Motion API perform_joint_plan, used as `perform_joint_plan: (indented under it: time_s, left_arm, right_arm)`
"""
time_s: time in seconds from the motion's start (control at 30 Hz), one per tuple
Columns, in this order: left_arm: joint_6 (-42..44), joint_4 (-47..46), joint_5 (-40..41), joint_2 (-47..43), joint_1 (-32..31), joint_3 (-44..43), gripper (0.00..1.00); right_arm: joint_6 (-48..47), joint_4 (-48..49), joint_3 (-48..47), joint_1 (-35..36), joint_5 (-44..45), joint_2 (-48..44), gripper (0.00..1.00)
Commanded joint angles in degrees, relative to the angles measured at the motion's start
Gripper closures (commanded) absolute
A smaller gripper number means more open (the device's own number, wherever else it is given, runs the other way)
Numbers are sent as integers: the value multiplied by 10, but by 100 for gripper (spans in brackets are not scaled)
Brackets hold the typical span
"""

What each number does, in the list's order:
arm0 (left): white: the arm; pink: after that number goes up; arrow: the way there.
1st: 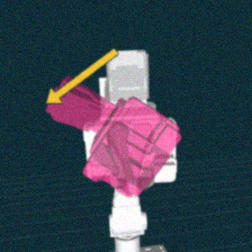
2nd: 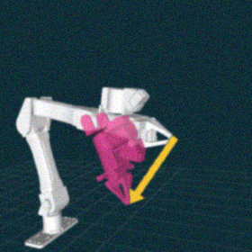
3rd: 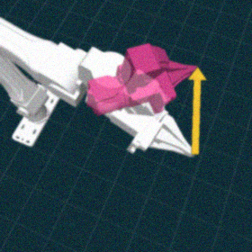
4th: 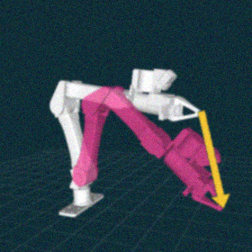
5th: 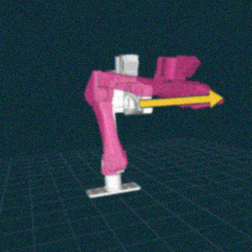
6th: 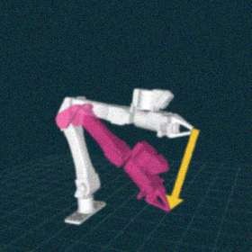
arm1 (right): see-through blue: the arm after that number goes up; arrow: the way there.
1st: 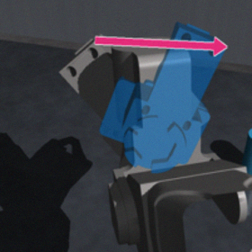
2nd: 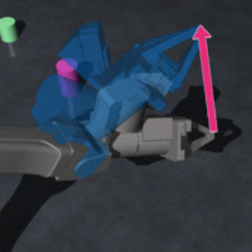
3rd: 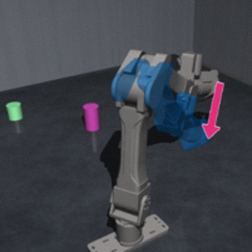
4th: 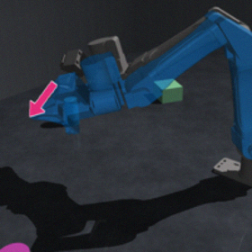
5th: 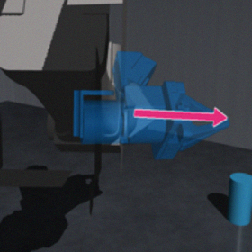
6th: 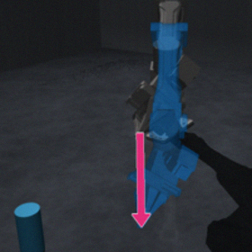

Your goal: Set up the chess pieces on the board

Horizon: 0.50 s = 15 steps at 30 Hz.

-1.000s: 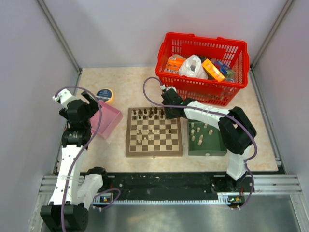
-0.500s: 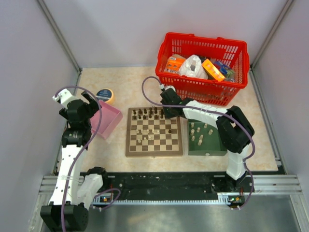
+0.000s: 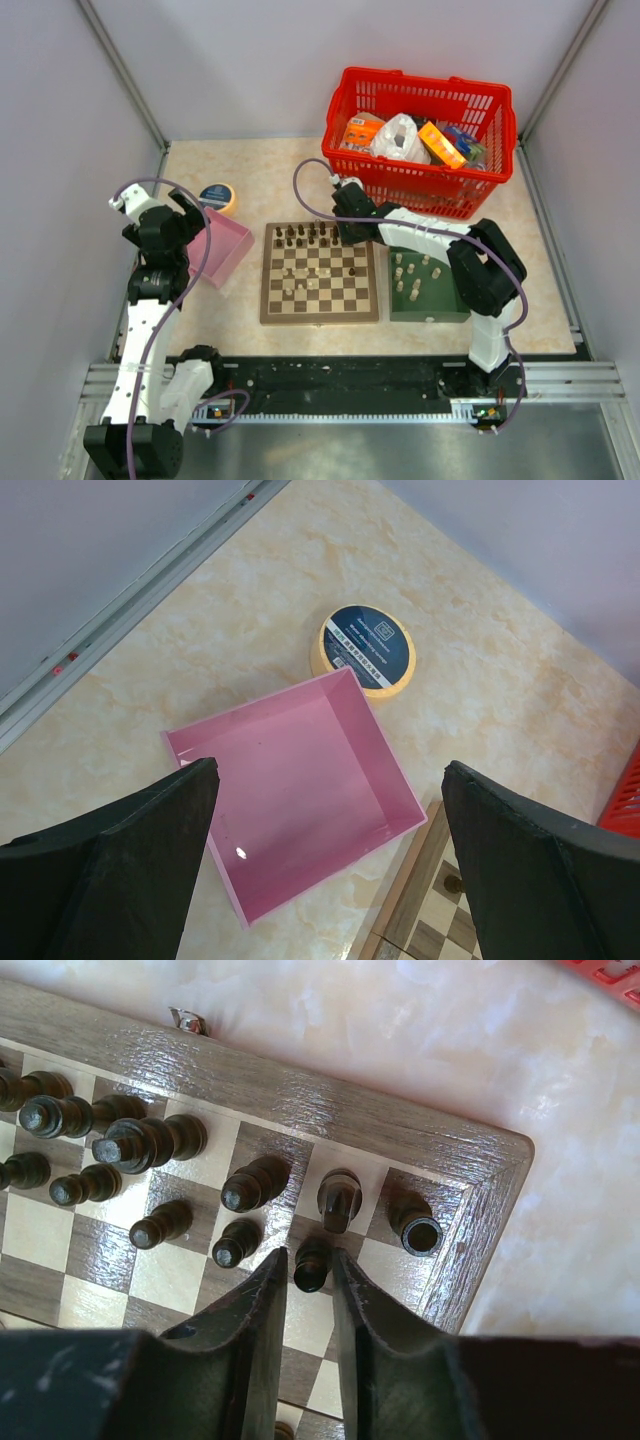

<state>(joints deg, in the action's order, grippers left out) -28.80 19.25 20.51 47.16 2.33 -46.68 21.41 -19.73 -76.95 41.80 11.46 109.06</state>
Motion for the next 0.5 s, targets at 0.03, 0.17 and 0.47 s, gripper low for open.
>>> perform_joint_plan:
  time_s: [0.03,0.17,0.47]
  left_arm:
    - [2,-29,7,1,2,2,1]
    - [2,-29,8,0,1,2,1]
    - [3,-33,1,7,2,-1,1]
  right_arm:
    - [-7,7,-24,-5,-3,-9,72]
    - [-8,7,-25,-4,-6,-17,69]
    - [-15,-1,-15,-5,-15,-61,63]
